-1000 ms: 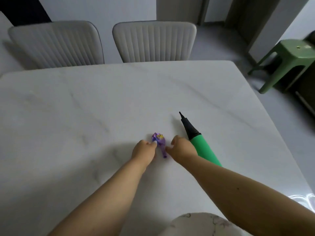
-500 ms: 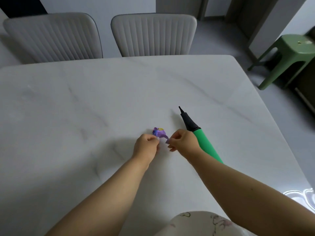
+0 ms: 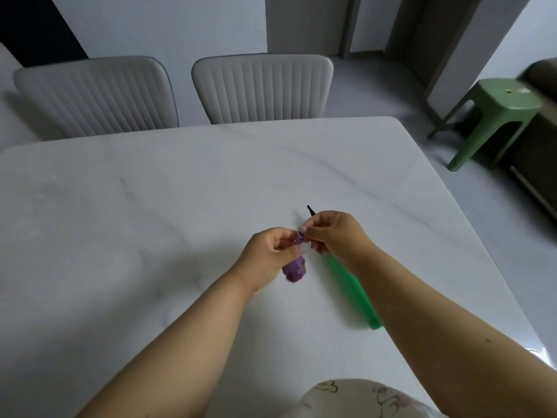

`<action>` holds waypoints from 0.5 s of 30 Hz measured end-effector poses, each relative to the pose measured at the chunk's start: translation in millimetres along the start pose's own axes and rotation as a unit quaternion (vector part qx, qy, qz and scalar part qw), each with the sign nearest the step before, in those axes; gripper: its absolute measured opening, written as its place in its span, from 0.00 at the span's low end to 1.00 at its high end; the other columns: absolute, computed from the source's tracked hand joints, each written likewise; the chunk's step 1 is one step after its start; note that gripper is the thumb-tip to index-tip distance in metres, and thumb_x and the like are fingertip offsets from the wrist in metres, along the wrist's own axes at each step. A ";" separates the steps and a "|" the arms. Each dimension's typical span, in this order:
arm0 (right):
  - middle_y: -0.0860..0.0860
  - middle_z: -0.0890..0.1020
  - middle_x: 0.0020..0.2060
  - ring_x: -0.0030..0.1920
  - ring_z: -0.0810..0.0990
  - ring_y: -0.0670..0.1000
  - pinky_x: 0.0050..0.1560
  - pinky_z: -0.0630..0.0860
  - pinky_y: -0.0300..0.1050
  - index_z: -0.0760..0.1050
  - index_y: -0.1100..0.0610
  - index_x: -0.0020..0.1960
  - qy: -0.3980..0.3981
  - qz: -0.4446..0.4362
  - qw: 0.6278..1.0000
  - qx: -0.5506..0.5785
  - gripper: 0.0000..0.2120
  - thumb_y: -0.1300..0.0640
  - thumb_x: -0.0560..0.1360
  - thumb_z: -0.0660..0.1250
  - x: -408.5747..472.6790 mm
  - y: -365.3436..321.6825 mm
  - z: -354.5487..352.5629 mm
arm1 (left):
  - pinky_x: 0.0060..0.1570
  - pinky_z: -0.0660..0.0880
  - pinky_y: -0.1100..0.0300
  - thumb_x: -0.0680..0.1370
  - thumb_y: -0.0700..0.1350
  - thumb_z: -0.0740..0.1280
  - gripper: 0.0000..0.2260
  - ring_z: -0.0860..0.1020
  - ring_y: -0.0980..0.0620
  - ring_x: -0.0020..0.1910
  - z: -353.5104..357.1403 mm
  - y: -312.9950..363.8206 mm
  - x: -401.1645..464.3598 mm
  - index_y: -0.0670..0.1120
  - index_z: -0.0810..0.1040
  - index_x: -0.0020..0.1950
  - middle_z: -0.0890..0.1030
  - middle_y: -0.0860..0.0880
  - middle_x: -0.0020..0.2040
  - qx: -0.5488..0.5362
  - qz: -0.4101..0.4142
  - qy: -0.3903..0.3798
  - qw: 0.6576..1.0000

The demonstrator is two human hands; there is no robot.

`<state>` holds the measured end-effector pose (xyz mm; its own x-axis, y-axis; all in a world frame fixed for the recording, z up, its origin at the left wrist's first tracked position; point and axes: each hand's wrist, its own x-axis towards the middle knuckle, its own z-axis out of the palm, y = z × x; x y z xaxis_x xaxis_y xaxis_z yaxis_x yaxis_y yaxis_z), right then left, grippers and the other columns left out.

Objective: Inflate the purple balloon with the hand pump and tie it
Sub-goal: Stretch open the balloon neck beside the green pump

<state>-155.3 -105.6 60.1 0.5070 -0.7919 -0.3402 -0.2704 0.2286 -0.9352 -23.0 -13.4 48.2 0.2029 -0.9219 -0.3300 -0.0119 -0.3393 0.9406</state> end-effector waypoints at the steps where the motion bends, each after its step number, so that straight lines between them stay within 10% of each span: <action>1: 0.51 0.80 0.28 0.26 0.73 0.46 0.28 0.68 0.39 0.78 0.59 0.36 0.001 0.001 1.000 0.000 0.05 0.63 0.71 0.71 0.1 1.0 -0.2 | 0.49 0.77 0.61 0.76 0.44 0.71 0.10 0.82 0.49 0.47 1.4 0.9 1.0 0.43 0.80 0.56 0.84 0.44 0.48 0.048 -0.005 0.016 0.999; 6: 0.52 0.80 0.30 0.27 0.74 0.45 0.28 0.69 0.36 0.79 0.60 0.39 0.012 -0.009 1.000 0.017 0.03 0.63 0.72 0.70 0.7 1.6 -1.5 | 0.53 0.76 0.57 0.79 0.49 0.64 0.09 0.78 0.53 0.47 4.7 8.1 5.8 0.49 0.78 0.57 0.81 0.47 0.51 -0.001 -0.072 0.143 0.987; 15: 0.51 0.83 0.32 0.25 0.74 0.39 0.29 0.69 0.31 0.81 0.58 0.39 0.009 -0.002 0.997 -0.074 0.03 0.60 0.71 0.70 2.8 0.6 2.6 | 0.59 0.76 0.51 0.83 0.52 0.55 0.19 0.80 0.44 0.55 11.0 12.9 11.3 0.41 0.77 0.62 0.81 0.40 0.56 -0.365 -0.207 0.036 0.907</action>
<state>-151.9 -106.2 58.3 0.4931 -0.8034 -0.3338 -0.3873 0.1409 -0.9111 -31.6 -30.2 55.8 0.1054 -0.7197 -0.6862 0.7266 -0.4153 0.5473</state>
